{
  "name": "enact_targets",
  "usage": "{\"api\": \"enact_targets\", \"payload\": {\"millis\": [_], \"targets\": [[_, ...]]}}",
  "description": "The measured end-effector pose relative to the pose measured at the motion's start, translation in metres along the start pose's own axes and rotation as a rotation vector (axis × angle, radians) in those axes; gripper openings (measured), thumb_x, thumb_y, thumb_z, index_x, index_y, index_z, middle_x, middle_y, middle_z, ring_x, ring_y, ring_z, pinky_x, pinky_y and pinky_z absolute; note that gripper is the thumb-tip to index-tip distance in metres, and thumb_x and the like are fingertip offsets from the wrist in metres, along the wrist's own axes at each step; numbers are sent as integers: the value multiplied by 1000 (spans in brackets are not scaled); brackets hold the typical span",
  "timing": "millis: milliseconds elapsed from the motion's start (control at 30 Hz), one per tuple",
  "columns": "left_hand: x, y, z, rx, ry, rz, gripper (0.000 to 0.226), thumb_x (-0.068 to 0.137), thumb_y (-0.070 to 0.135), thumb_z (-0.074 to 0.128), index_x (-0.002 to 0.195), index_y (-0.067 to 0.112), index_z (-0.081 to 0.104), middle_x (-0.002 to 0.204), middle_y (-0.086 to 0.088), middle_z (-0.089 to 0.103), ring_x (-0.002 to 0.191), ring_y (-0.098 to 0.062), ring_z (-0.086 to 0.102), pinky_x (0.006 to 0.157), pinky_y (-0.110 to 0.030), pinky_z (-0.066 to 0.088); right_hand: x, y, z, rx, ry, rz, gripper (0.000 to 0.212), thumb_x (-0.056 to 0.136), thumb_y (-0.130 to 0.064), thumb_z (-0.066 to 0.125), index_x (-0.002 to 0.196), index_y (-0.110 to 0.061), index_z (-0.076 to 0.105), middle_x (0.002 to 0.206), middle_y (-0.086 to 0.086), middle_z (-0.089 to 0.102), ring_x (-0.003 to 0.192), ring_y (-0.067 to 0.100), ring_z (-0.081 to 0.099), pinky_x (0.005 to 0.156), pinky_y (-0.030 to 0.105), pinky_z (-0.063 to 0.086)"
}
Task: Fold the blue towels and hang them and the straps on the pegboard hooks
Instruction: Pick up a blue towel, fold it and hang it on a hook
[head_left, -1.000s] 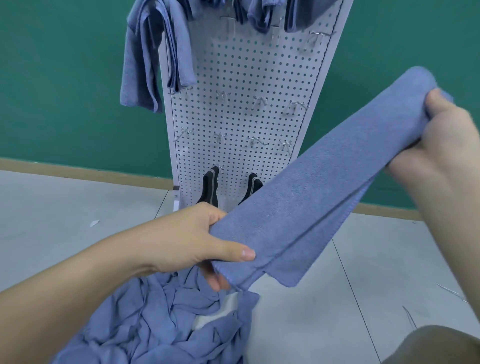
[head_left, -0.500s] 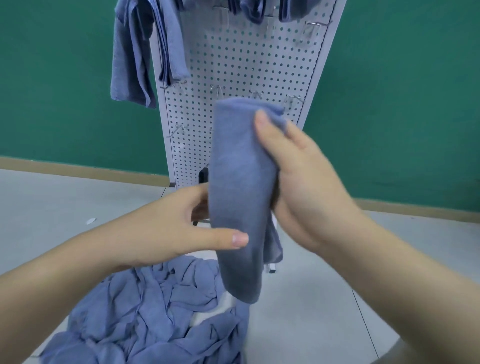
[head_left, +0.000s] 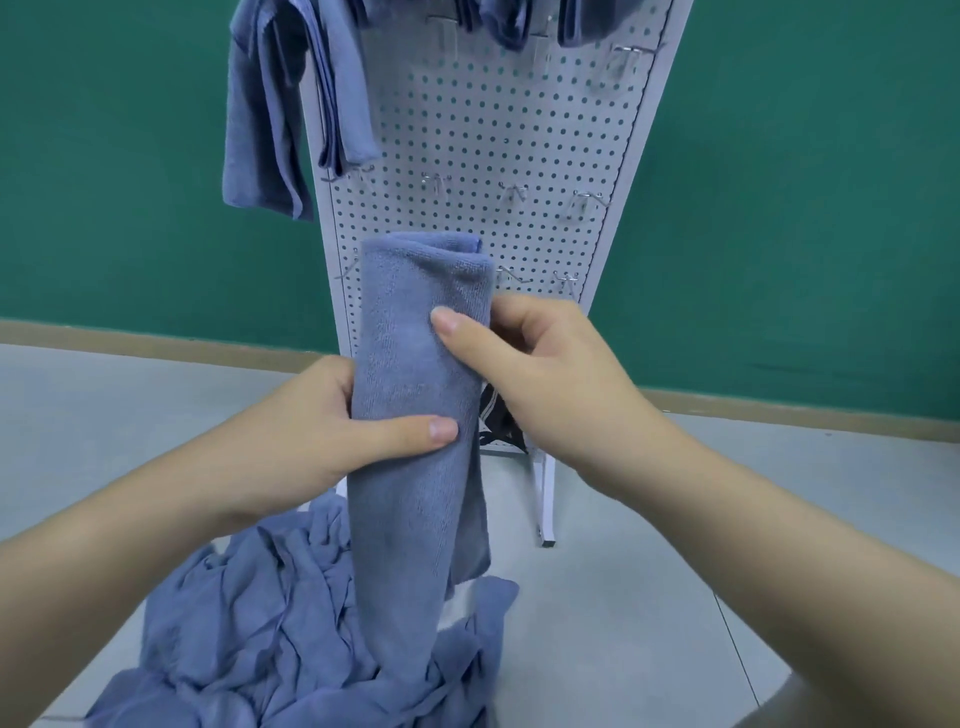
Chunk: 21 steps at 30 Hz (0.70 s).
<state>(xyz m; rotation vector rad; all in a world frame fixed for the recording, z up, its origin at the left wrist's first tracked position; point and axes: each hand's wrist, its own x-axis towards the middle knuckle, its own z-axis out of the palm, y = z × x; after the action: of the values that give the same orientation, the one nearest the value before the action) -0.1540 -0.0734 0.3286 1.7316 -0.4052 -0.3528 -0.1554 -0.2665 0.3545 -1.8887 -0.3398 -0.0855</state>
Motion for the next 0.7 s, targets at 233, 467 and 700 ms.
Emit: {"api": "enact_targets", "payload": {"millis": [233, 467, 700], "targets": [[-3, 6, 1, -31, -13, -1, 36, 78, 19, 74, 113, 15, 76, 110, 0, 79, 103, -17, 76, 82, -23, 59, 9, 9, -6, 112, -27, 179, 35, 100, -40, 65, 97, -7, 74, 96, 18, 76, 84, 24, 63, 97, 47, 55], [-4, 4, 2, -48, -11, 13, 38, 78, 18, 74, 115, 13, 75, 111, -1, 79, 104, -18, 75, 85, -24, 59, 8, 7, -6, 130, -55, 243, 42, 96, -43, 69, 97, -1, 69, 92, 22, 71, 85, 25, 63, 106, 61, 47], [-3, 3, 2, -53, -15, 19, 37, 78, 20, 73, 114, 13, 75, 111, -1, 79, 104, -18, 75, 86, -25, 59, 8, 8, -4, 131, -40, 241, 31, 99, -39, 66, 98, -9, 74, 93, 9, 74, 85, 23, 64, 104, 59, 50]]}}
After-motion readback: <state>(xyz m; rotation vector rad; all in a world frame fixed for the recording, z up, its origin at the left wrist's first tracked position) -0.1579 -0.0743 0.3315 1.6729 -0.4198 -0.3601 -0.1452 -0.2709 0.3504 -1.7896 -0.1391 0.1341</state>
